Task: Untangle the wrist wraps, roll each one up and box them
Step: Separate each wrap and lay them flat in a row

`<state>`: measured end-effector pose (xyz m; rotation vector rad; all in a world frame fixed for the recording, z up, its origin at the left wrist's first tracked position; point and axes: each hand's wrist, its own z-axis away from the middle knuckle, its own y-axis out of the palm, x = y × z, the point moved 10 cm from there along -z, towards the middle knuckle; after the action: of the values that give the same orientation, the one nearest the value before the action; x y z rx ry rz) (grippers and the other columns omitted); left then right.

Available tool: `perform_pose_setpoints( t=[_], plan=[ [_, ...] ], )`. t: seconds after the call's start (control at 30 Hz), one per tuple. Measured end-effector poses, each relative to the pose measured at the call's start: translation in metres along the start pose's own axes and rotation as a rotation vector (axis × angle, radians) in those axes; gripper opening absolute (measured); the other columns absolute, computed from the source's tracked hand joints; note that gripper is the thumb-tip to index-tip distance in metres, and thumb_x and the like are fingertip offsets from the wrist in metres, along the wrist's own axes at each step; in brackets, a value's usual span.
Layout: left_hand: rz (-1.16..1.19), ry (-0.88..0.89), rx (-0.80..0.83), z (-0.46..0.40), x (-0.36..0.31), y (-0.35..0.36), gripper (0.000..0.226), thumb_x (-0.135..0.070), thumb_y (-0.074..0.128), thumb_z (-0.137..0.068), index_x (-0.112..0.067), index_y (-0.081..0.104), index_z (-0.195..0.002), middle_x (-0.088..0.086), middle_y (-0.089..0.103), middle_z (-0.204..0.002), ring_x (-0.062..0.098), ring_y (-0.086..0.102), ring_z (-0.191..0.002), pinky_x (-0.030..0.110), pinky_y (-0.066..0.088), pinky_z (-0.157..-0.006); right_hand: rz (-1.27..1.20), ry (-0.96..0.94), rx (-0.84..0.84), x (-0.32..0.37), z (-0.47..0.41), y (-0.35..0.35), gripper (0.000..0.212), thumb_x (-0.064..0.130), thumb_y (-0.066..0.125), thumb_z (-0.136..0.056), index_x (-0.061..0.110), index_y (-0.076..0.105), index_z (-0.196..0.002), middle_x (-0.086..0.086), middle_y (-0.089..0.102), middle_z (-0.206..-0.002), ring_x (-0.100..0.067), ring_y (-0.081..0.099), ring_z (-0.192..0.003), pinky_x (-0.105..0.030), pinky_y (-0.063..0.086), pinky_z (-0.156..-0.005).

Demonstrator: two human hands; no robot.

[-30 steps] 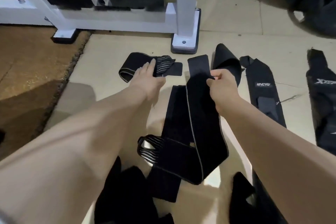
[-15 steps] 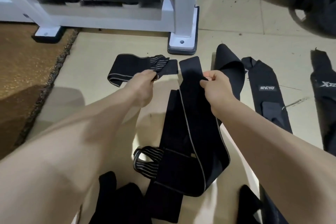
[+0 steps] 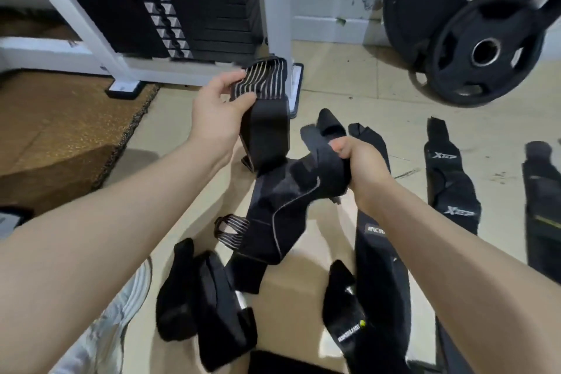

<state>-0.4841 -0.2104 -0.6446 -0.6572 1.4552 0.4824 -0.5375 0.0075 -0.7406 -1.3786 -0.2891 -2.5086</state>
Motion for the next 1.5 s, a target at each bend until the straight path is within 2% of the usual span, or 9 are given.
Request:
perform_pose_setpoints(
  t=[0.17,0.3,0.5,0.6,0.7,0.77,0.97,1.1,1.5],
  plan=[
    [0.189,-0.035,0.104,0.073,-0.075,0.006,0.03,0.005,0.058,-0.09,-0.004,0.058,-0.118,0.005,0.062,-0.105,0.005,0.067,-0.078,0.014,0.052,-0.06,0.189,-0.2,0.143,0.036,0.087,0.008,0.062,0.002,0.046,-0.092,0.03,0.035,-0.146,0.001,0.051,-0.096,-0.001,0.054,-0.066,-0.013,0.041,-0.054],
    [0.273,-0.1,0.194,0.127,-0.138,-0.003,0.029,0.002,0.058,-0.09,-0.003,0.06,-0.118,0.005,0.067,-0.096,0.006,0.069,-0.07,0.018,0.053,-0.059,0.271,-0.278,0.313,0.045,0.154,0.023,0.075,0.007,0.056,-0.092,0.034,0.017,-0.15,0.0,0.052,-0.056,-0.005,0.048,-0.049,-0.015,0.042,-0.059],
    [0.403,-0.231,0.228,0.186,-0.189,-0.026,0.018,-0.003,0.057,-0.092,-0.012,0.066,-0.079,-0.002,0.069,-0.07,0.008,0.064,-0.067,0.019,0.054,-0.064,0.507,-0.414,0.356,0.064,0.235,0.032,0.078,0.022,0.064,-0.089,0.026,0.017,-0.151,-0.002,0.056,-0.063,-0.002,0.054,-0.054,-0.004,0.041,-0.057],
    [0.386,-0.324,0.281,0.205,-0.194,-0.031,0.016,-0.003,0.058,-0.091,-0.008,0.066,-0.078,0.003,0.066,-0.075,0.01,0.063,-0.069,0.019,0.054,-0.063,0.446,-0.451,0.303,0.079,0.252,0.024,0.07,0.019,0.066,-0.088,0.026,0.025,-0.145,0.006,0.061,-0.063,0.003,0.059,-0.054,-0.007,0.043,-0.056],
    [0.377,-0.345,0.32,0.214,-0.197,-0.037,0.018,-0.005,0.054,-0.094,-0.006,0.065,-0.081,0.004,0.069,-0.067,0.011,0.066,-0.059,0.021,0.056,-0.058,0.568,-0.431,0.321,0.077,0.269,0.033,0.005,0.02,0.063,-0.09,0.018,0.059,-0.091,0.006,0.051,-0.053,-0.001,0.046,-0.044,-0.014,0.04,-0.053],
    [0.425,-0.328,0.245,0.208,-0.192,-0.053,0.012,-0.012,0.054,-0.097,-0.004,0.063,-0.097,0.007,0.07,-0.075,0.014,0.069,-0.064,0.025,0.059,-0.059,0.56,-0.406,0.311,0.069,0.273,0.039,0.038,0.023,0.059,-0.094,0.015,0.045,-0.059,0.003,0.042,-0.051,-0.003,0.038,-0.04,-0.012,0.036,-0.049],
    [-0.01,-0.424,0.459,0.24,-0.113,-0.064,0.062,-0.065,0.03,-0.093,-0.016,0.054,-0.122,0.007,0.065,-0.117,0.019,0.06,-0.107,0.04,0.04,-0.104,0.032,-0.214,0.305,0.058,0.279,0.039,0.029,0.028,0.05,-0.098,0.017,0.042,-0.072,0.007,0.039,-0.046,-0.007,0.039,-0.039,-0.015,0.037,-0.04],
    [-0.001,-0.468,0.785,0.284,-0.069,-0.043,0.044,-0.057,0.032,-0.096,-0.025,0.06,-0.105,-0.004,0.072,-0.104,0.012,0.066,-0.101,0.031,0.047,-0.096,-0.191,-0.189,0.242,0.051,0.272,0.033,0.025,0.025,0.05,-0.098,0.016,0.045,-0.076,0.006,0.041,-0.047,-0.011,0.038,-0.042,-0.018,0.039,-0.045],
    [-0.198,-0.274,0.739,0.282,-0.019,-0.04,0.011,-0.02,0.05,-0.099,-0.02,0.061,-0.103,0.0,0.071,-0.096,0.014,0.067,-0.085,0.026,0.055,-0.077,-0.458,-0.127,0.243,0.052,0.269,0.013,0.048,0.041,0.047,-0.096,0.018,0.045,-0.053,0.003,0.041,-0.052,-0.011,0.047,-0.045,-0.019,0.045,-0.048]
  ],
)
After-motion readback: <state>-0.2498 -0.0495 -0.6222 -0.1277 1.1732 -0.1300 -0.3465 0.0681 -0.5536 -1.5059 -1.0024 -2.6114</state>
